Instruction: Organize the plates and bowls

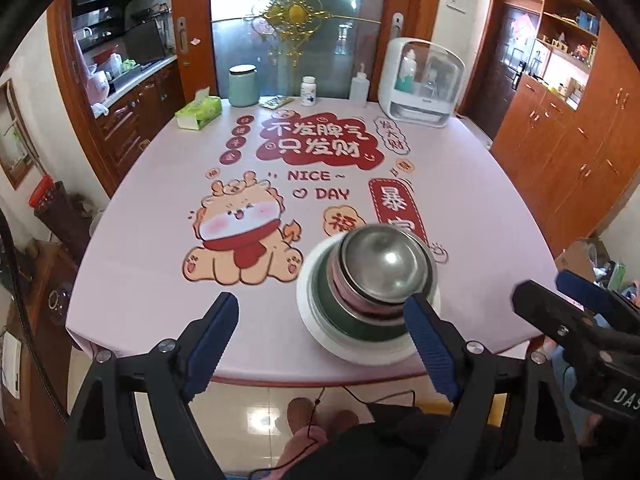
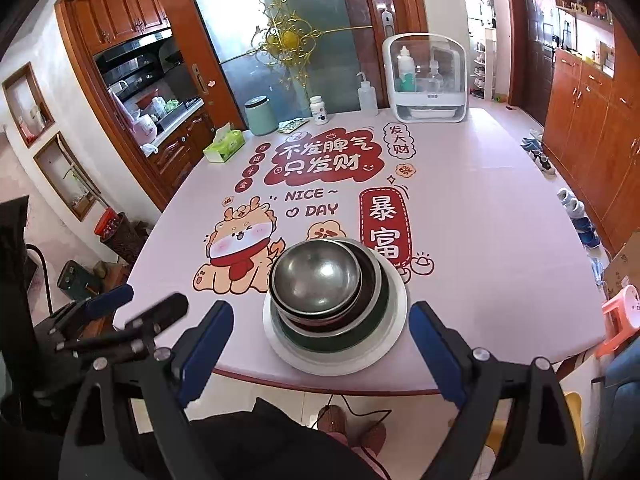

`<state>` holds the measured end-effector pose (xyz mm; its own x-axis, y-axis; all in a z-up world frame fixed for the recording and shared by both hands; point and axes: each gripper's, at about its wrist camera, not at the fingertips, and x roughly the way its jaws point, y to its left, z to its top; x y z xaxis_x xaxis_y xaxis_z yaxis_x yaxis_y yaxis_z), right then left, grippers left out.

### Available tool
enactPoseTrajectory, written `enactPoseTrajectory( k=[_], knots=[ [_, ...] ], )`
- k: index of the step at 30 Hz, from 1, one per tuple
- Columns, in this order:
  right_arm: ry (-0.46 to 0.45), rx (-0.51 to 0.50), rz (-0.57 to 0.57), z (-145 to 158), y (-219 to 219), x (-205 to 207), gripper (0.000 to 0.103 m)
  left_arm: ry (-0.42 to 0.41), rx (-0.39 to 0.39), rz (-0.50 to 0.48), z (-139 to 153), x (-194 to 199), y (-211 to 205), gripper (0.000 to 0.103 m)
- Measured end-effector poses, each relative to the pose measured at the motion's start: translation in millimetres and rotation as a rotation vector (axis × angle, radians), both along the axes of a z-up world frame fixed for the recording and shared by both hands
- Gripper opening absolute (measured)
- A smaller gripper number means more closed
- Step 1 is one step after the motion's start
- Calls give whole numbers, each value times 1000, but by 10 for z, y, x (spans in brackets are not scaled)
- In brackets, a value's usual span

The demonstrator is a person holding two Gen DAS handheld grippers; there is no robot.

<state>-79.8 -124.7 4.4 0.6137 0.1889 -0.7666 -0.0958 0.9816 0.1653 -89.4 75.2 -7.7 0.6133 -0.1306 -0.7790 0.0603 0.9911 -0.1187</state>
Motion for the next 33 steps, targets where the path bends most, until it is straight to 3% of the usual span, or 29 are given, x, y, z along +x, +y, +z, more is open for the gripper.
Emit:
enactPoseTrajectory(
  k=[5, 13, 33],
  knots=[
    [1, -15, 22, -21, 44, -61, 90, -8, 14, 53, -7, -57, 21, 89],
    [5, -18, 9, -20, -3, -135, 102, -31, 22, 49, 26, -66, -71, 100],
    [22, -13, -24, -67, -23, -208, 103, -37, 28, 21, 43, -79, -143, 101]
  ],
)
